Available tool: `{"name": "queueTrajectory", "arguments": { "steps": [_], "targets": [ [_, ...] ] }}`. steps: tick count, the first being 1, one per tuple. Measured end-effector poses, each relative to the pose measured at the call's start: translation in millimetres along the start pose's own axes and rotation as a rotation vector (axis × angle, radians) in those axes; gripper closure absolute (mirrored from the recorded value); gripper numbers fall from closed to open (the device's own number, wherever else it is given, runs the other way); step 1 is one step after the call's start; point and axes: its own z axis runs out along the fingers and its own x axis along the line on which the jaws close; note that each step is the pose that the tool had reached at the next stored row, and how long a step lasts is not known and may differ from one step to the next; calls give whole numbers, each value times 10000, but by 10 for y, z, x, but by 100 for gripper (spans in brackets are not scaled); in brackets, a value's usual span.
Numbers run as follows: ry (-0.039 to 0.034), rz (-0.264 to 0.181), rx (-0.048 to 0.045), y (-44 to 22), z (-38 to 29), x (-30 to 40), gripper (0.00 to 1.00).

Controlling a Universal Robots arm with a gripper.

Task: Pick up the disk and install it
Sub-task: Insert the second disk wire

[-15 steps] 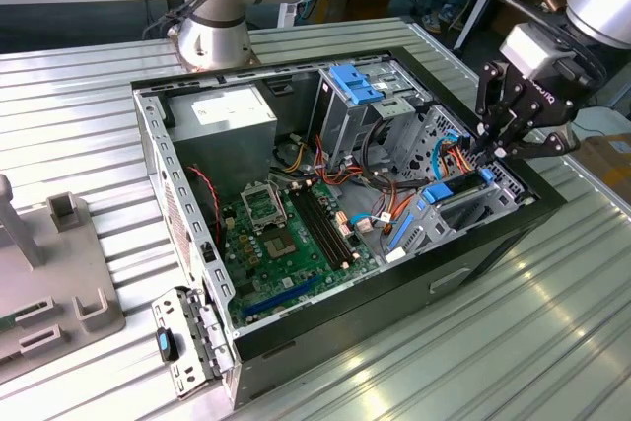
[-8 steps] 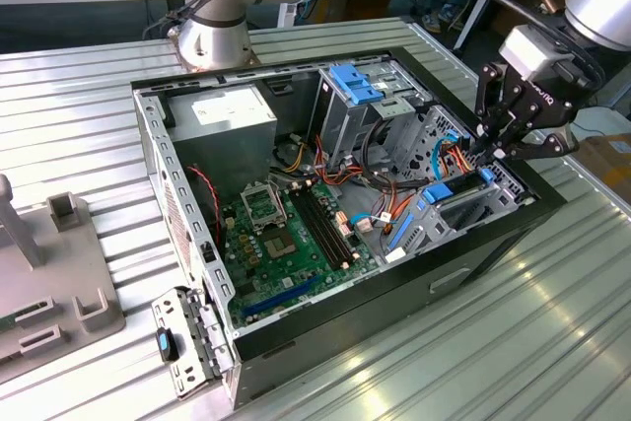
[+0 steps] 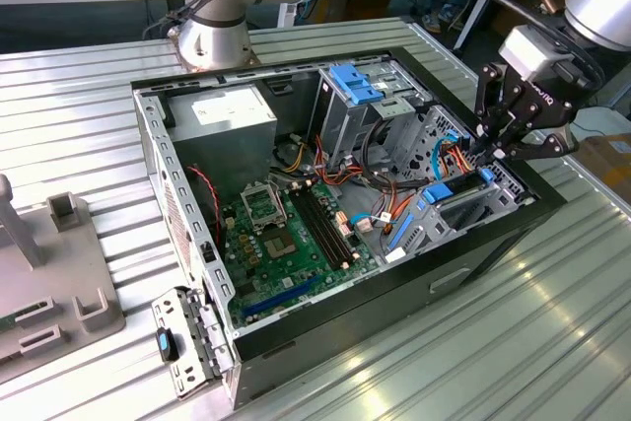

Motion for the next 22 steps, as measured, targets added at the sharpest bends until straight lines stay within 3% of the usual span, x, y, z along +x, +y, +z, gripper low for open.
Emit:
{"name": "queueTrajectory", "arguments": {
  "steps": [3,7,13,14,18,22],
  "targets": [
    [1,1,0,-2,-1,29,76],
    [16,0,1,-7,-4,117,76],
    [18,1,1,-8,-5,129,76],
    [19,-1,2,-4,-4,121,76],
    [18,-1,1,28,7,-28,76],
    [20,1,1,30,-23,-51,76]
  ]
}}
